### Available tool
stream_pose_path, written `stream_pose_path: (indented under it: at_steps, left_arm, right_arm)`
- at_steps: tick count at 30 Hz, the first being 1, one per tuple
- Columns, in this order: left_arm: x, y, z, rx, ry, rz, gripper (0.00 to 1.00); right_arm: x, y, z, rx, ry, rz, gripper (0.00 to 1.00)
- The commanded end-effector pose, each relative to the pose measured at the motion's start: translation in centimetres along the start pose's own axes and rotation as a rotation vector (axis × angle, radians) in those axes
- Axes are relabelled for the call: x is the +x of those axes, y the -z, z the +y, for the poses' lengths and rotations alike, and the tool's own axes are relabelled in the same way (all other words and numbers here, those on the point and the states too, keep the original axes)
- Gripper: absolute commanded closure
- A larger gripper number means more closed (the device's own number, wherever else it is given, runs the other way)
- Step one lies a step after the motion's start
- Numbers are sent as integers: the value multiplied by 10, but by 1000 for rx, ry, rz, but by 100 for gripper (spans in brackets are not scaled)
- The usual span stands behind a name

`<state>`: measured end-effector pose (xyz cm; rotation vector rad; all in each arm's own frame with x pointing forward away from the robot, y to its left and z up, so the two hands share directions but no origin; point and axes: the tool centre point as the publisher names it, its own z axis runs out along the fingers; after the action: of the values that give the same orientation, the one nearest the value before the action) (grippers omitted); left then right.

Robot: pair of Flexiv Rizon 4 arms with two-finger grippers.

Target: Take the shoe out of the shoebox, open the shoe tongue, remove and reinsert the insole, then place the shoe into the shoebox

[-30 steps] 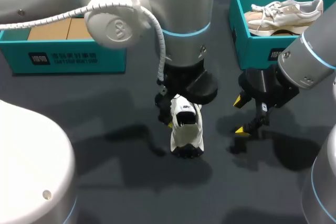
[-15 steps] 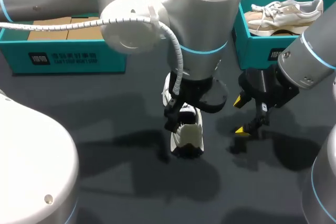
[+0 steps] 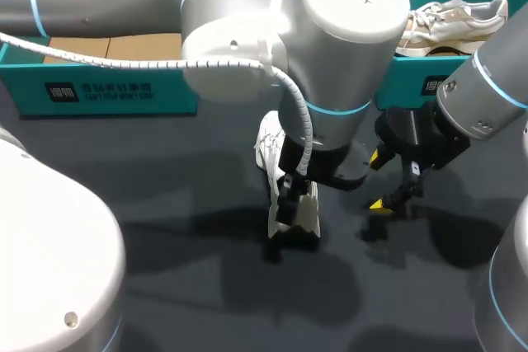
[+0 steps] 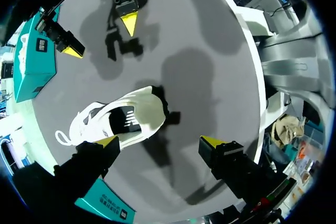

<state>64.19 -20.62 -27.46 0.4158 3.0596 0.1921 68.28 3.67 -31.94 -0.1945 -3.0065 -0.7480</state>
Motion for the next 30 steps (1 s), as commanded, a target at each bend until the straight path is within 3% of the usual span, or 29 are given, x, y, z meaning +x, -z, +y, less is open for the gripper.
stream_pose_path:
  at_steps: [1, 7, 23, 30]
  left_arm:
    - [-5, -12, -8, 14, 28, 19, 0]
    - [-10, -27, -15, 41, 91, 60, 0]
    - [-1, -62, -22, 74, 232, 67, 0]
    - [0, -73, -21, 79, 264, 81, 13]
  right_arm:
    - [1, -1, 0, 1, 0, -3, 0]
    - [1, -1, 0, 1, 0, -3, 0]
    - [1, -1, 0, 1, 0, -3, 0]
    - [1, -1, 0, 1, 0, -3, 0]
